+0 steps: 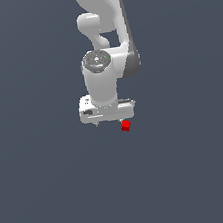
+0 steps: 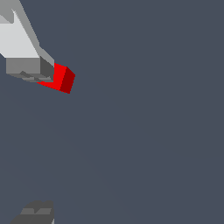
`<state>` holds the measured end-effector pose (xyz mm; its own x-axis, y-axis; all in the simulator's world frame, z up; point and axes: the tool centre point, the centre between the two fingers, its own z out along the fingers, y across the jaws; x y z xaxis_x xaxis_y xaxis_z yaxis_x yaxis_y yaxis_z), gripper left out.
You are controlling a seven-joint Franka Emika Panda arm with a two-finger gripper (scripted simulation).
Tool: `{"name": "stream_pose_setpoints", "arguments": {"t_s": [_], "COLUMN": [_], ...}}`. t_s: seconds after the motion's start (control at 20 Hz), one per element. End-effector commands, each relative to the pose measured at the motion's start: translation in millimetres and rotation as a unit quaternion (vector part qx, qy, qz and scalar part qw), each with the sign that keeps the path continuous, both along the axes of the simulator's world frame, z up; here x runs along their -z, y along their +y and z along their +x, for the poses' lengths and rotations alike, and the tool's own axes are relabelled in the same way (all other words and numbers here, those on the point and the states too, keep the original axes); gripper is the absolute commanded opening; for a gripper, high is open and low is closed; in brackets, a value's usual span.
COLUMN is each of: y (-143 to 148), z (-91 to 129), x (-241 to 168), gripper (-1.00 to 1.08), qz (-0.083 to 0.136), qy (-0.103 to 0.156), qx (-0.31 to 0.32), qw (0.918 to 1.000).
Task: Pick up the red cube and move it to a goal position.
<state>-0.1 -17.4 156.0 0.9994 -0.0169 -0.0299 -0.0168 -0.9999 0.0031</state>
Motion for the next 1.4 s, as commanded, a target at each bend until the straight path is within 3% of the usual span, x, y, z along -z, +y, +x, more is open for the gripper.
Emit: {"name": "stream_pose_setpoints", "arguments": {"t_s": [0.0,0.5,1.35], "y": [0.0,11.3,69.8], "z": [0.0,-11.5,-51.9], "x": [0.0,20.9,118.5], "gripper": [1.0,1.0,1.0], "qz": [0.0,0.0,-0.001], "qy": [0.0,-0.002,-0.013], "qx": [0.0,0.024,0.133], "qw": [1.0,0.9997,0.991]}}
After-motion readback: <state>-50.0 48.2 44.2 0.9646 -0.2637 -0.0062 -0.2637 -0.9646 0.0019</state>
